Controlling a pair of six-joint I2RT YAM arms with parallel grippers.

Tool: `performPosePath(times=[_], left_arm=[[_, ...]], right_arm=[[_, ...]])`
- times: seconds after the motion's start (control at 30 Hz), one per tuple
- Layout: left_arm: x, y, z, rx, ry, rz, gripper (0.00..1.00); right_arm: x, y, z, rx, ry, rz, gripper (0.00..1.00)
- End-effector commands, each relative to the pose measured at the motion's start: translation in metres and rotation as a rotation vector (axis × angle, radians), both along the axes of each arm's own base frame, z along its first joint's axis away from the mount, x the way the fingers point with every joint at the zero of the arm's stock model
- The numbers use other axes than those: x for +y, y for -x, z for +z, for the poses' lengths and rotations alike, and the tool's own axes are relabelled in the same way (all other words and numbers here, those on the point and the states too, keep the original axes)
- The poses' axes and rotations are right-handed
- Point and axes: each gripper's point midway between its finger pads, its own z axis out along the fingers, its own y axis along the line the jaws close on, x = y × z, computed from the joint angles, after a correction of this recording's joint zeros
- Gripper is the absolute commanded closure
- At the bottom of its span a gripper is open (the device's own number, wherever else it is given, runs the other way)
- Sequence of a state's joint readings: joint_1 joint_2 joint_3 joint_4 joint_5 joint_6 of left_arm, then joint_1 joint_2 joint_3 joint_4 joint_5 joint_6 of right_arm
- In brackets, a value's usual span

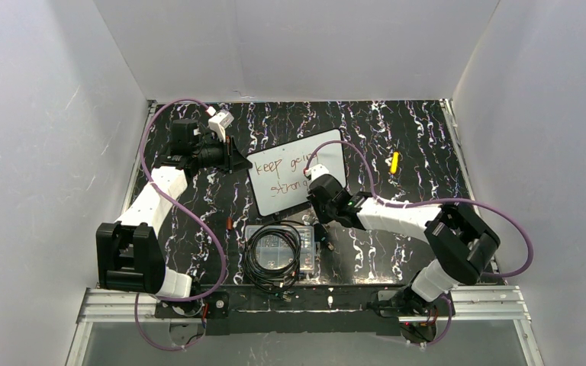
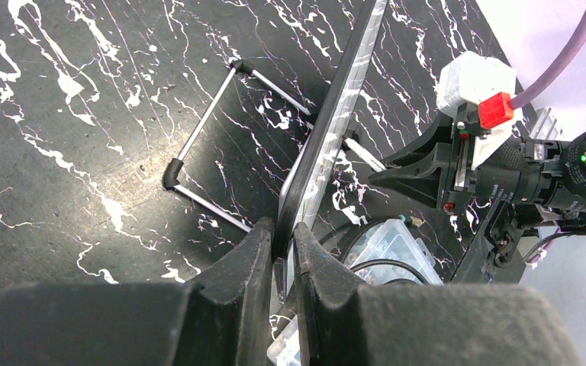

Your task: Write a sentence on the whiteboard

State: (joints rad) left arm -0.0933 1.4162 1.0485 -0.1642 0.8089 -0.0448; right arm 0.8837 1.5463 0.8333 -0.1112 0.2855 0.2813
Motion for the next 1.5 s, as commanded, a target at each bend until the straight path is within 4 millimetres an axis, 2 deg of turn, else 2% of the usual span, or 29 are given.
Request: performPosePath(times=[0.0,0.27,0.83,1.27,1.47], left_arm=[[0.002,-0.007,0.028,-0.088,0.012,0.002,1.0],[0.002,-0.007,0.029,-0.088,0.013,0.001,1.0],[0.002,-0.007,0.028,-0.086,0.013,0.001,1.0],[0.003,-0.007,0.028,-0.087,0.011,0.004,1.0],[0.005,-0.007,0.027,-0.08,0.004,0.016,1.0]], right_arm=[[0.006,-0.01,0.007,-0.02,0.001,-0.008,0.99],[0.003,-0.003,0.0,0.012,0.004,-0.013,0.99],[0.013,0.003,-0.007,0.051,-0.004,0.041,0.99],[0.025,-0.007,0.012,-0.021,-0.044,0.089,0.99],[0.011,-0.003,0.034,-0.079,-0.066,0.079,0.99]])
